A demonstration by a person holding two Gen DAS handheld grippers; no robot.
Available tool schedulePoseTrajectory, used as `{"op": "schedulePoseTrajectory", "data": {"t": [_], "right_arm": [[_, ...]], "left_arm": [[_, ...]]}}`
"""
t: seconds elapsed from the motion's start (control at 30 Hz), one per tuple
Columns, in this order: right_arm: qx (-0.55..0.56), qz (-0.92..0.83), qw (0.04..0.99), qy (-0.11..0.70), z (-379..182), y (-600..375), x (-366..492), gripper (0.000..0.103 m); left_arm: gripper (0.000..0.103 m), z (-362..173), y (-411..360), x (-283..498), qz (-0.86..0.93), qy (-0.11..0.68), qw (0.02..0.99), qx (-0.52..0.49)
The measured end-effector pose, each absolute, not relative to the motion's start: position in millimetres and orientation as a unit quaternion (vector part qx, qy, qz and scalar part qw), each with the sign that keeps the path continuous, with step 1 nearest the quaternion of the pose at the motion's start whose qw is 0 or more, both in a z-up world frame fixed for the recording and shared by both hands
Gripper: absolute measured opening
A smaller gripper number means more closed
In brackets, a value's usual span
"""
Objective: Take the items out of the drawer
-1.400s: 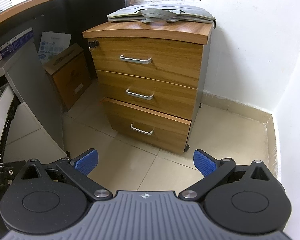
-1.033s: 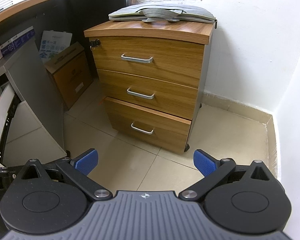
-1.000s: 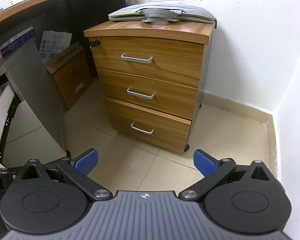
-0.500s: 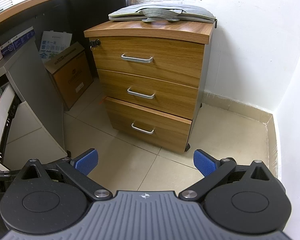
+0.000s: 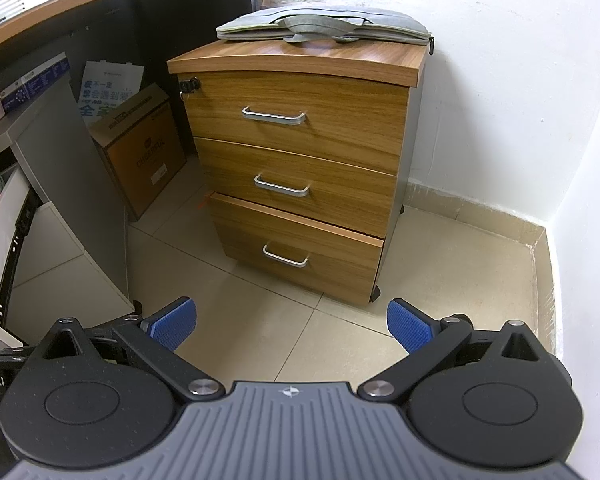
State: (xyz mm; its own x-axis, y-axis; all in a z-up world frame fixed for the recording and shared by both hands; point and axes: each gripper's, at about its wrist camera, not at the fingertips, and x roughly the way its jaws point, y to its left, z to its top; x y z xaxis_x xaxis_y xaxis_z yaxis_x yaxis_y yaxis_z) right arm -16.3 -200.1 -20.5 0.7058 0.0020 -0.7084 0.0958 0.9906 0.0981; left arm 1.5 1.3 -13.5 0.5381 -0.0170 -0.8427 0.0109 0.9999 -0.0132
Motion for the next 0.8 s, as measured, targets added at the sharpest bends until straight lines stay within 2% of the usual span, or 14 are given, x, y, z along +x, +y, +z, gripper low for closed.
{"op": "schedulePoseTrajectory", "data": {"t": [0.8], "right_arm": [[0.067,-0.026,0.920,0.385,-21.6,-199.3,-14.7,0.102]], "left_arm": [[0.103,-17.4,-1.3,1.4,-0.008,0.487,0.873,0.002]]}}
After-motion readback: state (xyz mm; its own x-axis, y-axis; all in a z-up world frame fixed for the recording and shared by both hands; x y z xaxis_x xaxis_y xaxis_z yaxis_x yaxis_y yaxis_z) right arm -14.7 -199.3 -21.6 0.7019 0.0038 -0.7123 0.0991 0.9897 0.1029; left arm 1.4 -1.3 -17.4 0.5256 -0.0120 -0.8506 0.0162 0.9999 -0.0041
